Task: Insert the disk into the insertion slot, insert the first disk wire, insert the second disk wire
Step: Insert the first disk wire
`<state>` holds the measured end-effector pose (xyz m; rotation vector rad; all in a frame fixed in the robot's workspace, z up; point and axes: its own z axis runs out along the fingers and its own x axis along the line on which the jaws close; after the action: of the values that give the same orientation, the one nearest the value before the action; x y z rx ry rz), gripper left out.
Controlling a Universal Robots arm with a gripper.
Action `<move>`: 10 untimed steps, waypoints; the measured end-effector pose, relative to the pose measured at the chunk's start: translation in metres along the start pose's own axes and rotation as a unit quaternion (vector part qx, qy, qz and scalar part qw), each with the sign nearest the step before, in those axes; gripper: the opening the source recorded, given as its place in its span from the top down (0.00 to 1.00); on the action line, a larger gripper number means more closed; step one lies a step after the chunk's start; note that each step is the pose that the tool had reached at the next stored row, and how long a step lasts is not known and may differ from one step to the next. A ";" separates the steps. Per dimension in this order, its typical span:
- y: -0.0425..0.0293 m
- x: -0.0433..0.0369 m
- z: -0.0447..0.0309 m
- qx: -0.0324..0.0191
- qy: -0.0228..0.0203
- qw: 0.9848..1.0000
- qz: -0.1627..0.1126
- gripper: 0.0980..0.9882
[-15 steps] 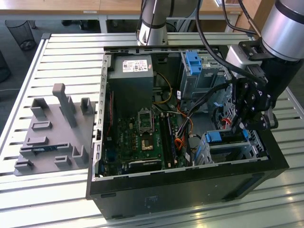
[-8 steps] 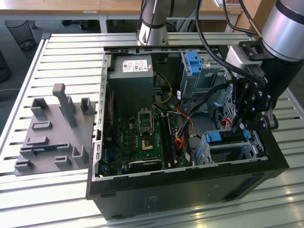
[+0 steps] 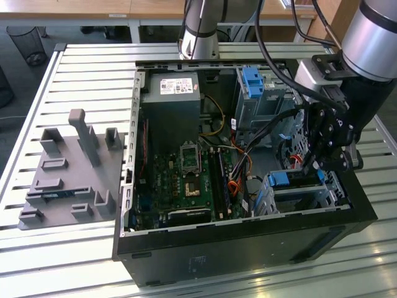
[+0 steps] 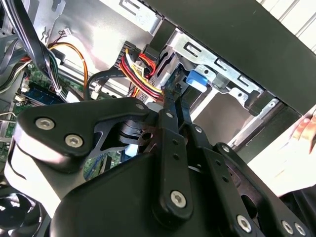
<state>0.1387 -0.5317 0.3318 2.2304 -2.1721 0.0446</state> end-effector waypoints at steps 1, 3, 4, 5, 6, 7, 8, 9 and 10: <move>0.0000 -0.0001 0.0007 0.000 0.000 1.000 0.000 0.92; 0.0000 0.0000 0.0012 0.000 0.000 1.000 0.000 0.92; 0.0000 0.0000 0.0013 0.000 0.000 1.000 0.000 0.92; 0.0000 -0.0001 0.0015 0.000 0.000 1.000 0.000 0.92; 0.0000 -0.0001 0.0019 0.000 0.000 1.000 0.000 0.92; 0.0000 -0.0001 0.0021 0.000 0.000 1.000 0.000 0.92; 0.0000 -0.0001 0.0024 0.000 0.000 1.000 0.000 0.92; 0.0000 -0.0001 0.0028 0.000 0.000 1.000 0.000 0.92; 0.0000 -0.0001 0.0029 0.000 0.000 1.000 0.000 0.92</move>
<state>0.1387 -0.5317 0.3288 2.2302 -2.1721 0.0444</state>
